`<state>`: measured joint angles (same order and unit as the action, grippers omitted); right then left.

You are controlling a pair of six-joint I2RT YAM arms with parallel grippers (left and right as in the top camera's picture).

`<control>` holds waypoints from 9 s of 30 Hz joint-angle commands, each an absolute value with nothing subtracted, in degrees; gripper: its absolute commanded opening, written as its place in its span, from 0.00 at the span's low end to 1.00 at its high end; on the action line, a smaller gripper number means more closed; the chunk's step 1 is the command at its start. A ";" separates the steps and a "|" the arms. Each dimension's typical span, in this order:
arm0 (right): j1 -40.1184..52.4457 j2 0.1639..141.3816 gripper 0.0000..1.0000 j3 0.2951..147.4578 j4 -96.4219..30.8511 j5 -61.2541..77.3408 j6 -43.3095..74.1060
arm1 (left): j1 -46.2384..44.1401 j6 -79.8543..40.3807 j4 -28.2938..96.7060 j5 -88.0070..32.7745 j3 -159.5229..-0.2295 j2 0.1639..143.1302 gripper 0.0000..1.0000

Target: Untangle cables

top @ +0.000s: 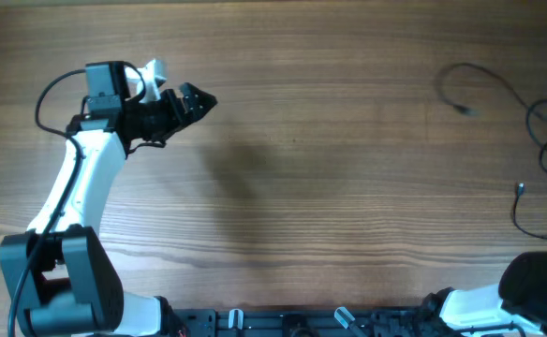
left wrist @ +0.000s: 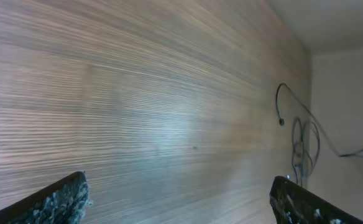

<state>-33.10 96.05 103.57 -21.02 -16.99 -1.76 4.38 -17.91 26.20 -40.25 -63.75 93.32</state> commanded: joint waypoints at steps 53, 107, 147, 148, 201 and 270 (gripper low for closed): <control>-33.45 127.52 0.05 91.90 -42.46 -24.16 28.53 | -6.39 -16.73 22.76 -40.86 -63.86 91.39 0.95; -38.13 108.97 1.00 104.77 -52.07 -3.25 17.28 | -9.10 -15.20 14.41 -16.14 -64.10 85.32 1.00; 20.78 49.08 1.00 40.71 -33.34 -13.28 19.46 | -19.00 -14.17 30.20 8.40 -39.11 53.56 0.96; 20.78 48.69 1.00 40.71 -33.54 -13.26 18.92 | -19.00 -15.35 29.85 8.38 -37.89 53.56 0.95; 20.71 52.95 1.00 41.23 -28.51 -13.89 17.08 | -8.62 -8.75 25.12 -5.30 -36.32 53.63 1.00; 20.56 42.50 1.00 19.99 -6.96 -11.99 4.51 | -8.62 -8.75 25.12 -5.30 -36.32 53.63 1.00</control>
<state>20.53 40.45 20.16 -6.81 -10.79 5.45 -8.93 -9.67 25.26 -5.48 -36.84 53.71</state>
